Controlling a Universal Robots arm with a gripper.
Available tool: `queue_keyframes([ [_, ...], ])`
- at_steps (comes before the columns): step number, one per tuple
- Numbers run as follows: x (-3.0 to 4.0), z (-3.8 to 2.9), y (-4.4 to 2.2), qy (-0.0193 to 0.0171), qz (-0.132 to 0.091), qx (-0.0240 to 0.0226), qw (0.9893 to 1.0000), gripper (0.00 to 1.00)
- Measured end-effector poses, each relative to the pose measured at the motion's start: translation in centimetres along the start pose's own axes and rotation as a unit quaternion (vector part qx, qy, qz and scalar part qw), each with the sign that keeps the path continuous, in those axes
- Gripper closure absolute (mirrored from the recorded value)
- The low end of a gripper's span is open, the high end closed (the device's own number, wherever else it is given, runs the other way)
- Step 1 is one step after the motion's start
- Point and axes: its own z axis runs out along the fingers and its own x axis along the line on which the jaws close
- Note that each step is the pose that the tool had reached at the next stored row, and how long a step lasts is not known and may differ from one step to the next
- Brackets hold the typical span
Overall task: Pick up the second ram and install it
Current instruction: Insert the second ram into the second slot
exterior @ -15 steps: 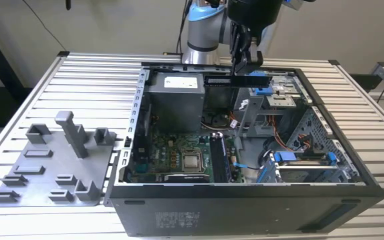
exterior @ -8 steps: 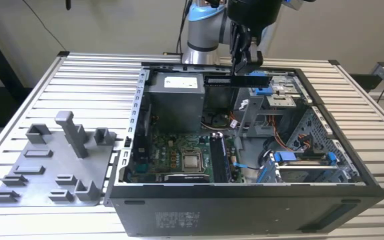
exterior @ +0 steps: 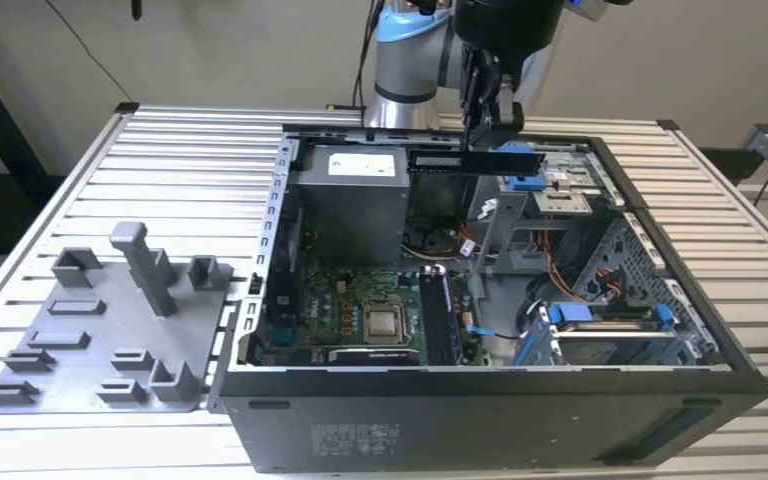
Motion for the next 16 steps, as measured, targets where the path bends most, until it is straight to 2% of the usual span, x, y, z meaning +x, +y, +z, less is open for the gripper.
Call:
queue_keyframes([
  [3, 0.0, 0.01, 0.0, 0.0006, 0.018, 0.0006, 0.9998, 0.86],
  [5, 0.0, 0.03, 0.01, 0.0011, 0.029, -0.0008, 0.9996, 0.86],
  [9, 0.01, 0.04, 0.0, 0.0022, 0.04, -0.01, 0.9992, 0.86],
  [12, 0.03, 0.08, 0.01, 0.0023, 0.048, -0.0101, 0.9988, 0.86],
  [16, 0.11, 0.13, 0.0, 0.0027, 0.07, -0.0085, 0.9975, 0.86],
])
